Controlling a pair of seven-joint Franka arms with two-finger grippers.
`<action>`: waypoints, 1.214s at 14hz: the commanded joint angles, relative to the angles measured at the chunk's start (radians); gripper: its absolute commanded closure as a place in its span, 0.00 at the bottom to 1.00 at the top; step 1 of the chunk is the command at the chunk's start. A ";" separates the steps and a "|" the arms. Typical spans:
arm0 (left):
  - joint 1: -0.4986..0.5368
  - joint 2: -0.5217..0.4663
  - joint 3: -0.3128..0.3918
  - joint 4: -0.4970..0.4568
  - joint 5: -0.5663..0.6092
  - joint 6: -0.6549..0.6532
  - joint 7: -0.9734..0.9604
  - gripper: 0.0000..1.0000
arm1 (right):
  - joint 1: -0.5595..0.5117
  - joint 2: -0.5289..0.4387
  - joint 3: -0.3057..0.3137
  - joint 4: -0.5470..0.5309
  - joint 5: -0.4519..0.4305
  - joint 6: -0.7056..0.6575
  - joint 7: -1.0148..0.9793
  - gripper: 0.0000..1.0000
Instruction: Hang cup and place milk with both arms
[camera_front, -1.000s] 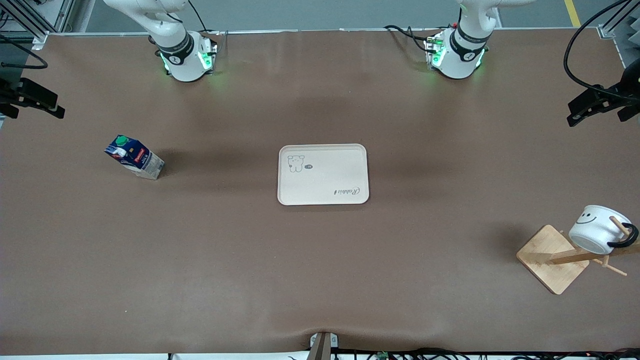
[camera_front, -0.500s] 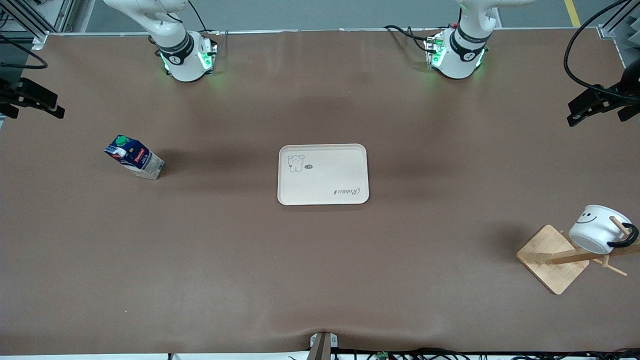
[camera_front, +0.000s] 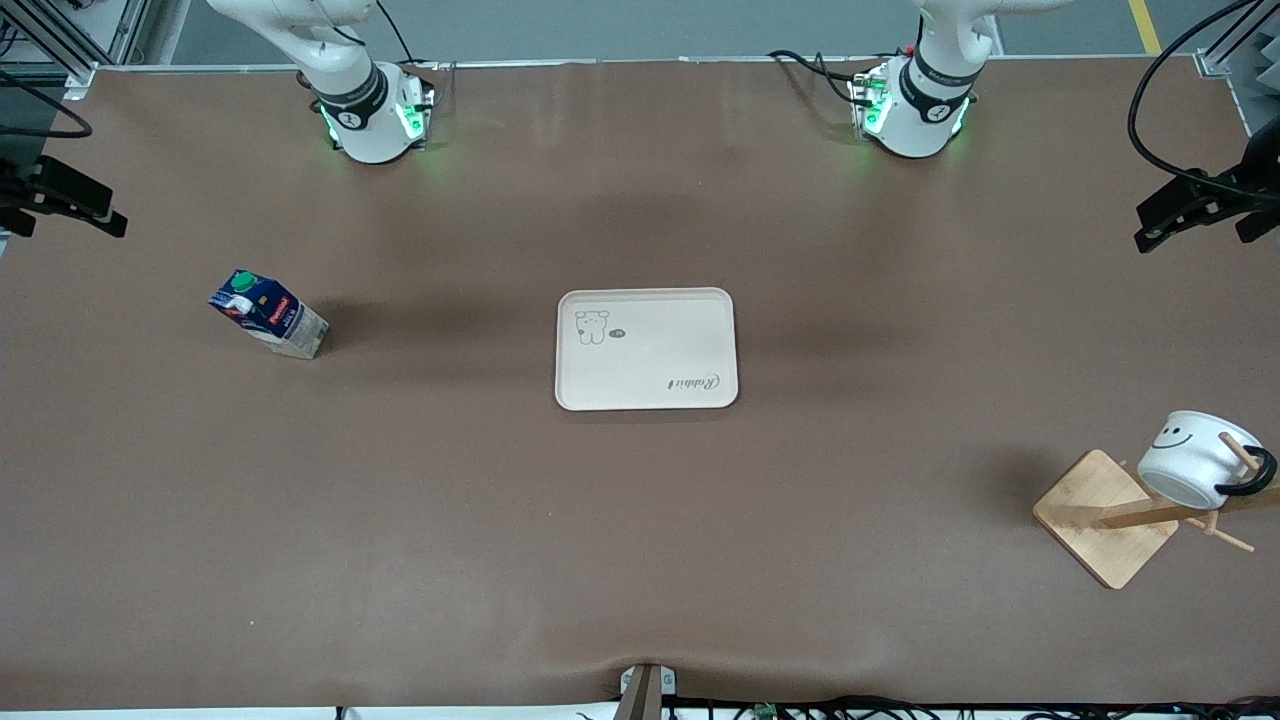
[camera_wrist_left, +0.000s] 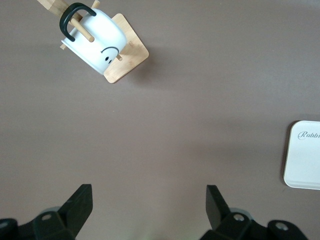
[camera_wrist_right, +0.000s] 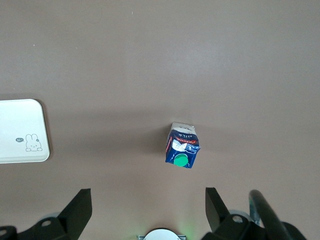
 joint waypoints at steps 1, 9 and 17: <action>0.002 -0.020 0.004 -0.010 -0.016 -0.001 0.009 0.00 | -0.015 -0.021 0.005 -0.021 0.018 0.005 -0.011 0.00; 0.003 -0.012 0.006 -0.003 -0.013 -0.001 0.015 0.00 | -0.017 -0.021 0.005 -0.021 0.018 0.002 -0.010 0.00; 0.000 -0.003 0.004 0.006 -0.010 -0.001 0.014 0.00 | -0.018 -0.021 0.005 -0.020 0.018 0.002 -0.010 0.00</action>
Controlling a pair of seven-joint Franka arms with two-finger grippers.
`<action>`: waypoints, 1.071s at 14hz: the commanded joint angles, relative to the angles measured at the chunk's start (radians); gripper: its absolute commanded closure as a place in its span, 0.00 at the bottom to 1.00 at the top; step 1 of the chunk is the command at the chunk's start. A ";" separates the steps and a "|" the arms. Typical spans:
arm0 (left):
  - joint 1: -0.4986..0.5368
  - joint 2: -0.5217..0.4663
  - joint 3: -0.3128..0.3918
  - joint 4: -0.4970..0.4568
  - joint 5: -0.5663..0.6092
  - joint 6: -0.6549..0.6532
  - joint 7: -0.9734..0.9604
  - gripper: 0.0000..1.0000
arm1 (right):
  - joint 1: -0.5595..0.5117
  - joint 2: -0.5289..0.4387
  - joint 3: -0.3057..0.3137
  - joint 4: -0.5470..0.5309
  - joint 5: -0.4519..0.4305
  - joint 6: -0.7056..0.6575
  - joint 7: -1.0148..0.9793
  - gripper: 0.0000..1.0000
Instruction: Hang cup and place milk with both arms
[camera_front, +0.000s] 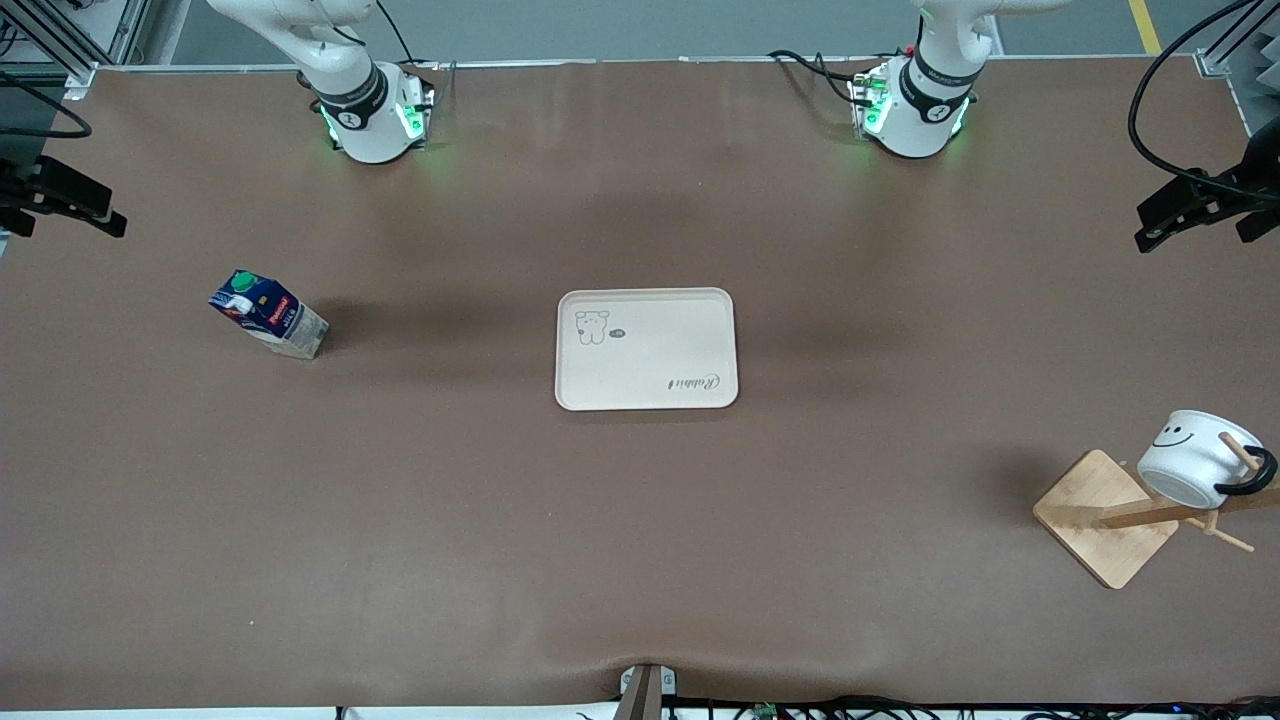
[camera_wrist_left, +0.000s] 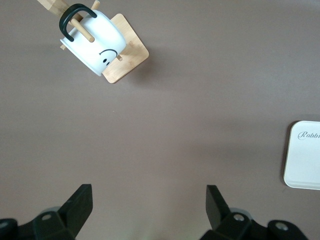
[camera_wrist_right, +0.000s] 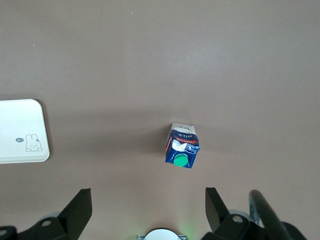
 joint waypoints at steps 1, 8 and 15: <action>-0.005 -0.003 -0.001 0.004 -0.010 -0.001 -0.002 0.00 | -0.019 -0.021 0.005 -0.021 0.017 0.002 -0.010 0.00; -0.006 -0.013 -0.021 -0.003 -0.031 -0.012 -0.006 0.00 | -0.019 -0.021 0.005 -0.021 0.017 0.002 -0.010 0.00; -0.002 -0.001 -0.021 0.026 -0.036 -0.012 0.004 0.00 | -0.019 -0.021 0.005 -0.021 0.019 0.002 -0.010 0.00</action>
